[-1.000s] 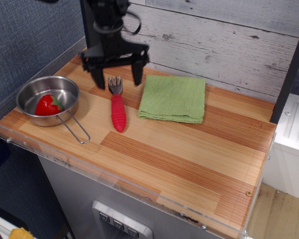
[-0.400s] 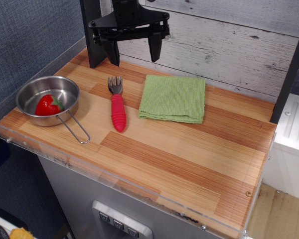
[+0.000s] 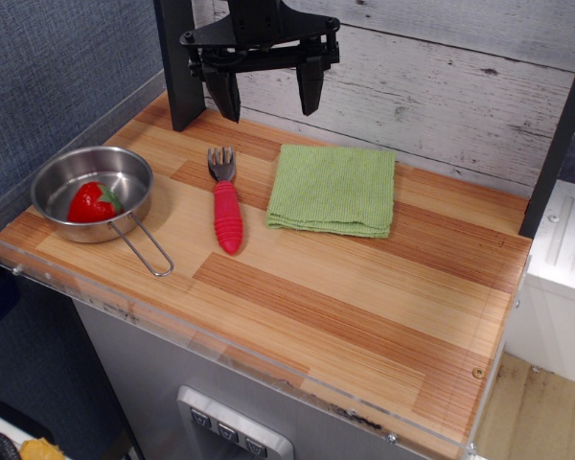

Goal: Place the red fork between the pot and green towel

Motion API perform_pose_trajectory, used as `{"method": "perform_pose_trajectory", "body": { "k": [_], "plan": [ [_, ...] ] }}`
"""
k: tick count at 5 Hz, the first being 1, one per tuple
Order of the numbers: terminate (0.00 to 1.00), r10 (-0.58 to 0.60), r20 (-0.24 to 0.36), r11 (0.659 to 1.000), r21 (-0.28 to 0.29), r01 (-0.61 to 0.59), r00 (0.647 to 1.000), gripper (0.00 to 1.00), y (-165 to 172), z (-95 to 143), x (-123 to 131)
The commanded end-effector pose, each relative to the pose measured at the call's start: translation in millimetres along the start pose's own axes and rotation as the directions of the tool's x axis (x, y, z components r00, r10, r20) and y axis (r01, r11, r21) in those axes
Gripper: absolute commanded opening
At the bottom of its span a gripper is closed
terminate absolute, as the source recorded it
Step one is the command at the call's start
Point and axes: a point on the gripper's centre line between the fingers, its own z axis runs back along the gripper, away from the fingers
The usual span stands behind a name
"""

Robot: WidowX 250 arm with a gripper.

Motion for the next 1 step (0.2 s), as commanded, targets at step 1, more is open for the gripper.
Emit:
{"method": "perform_pose_trajectory", "body": {
  "k": [1],
  "plan": [
    [1.00,0.003,0.067,1.000,-0.021,-0.002,0.998,1.00,-0.6,22.4,2.5]
  ]
}}
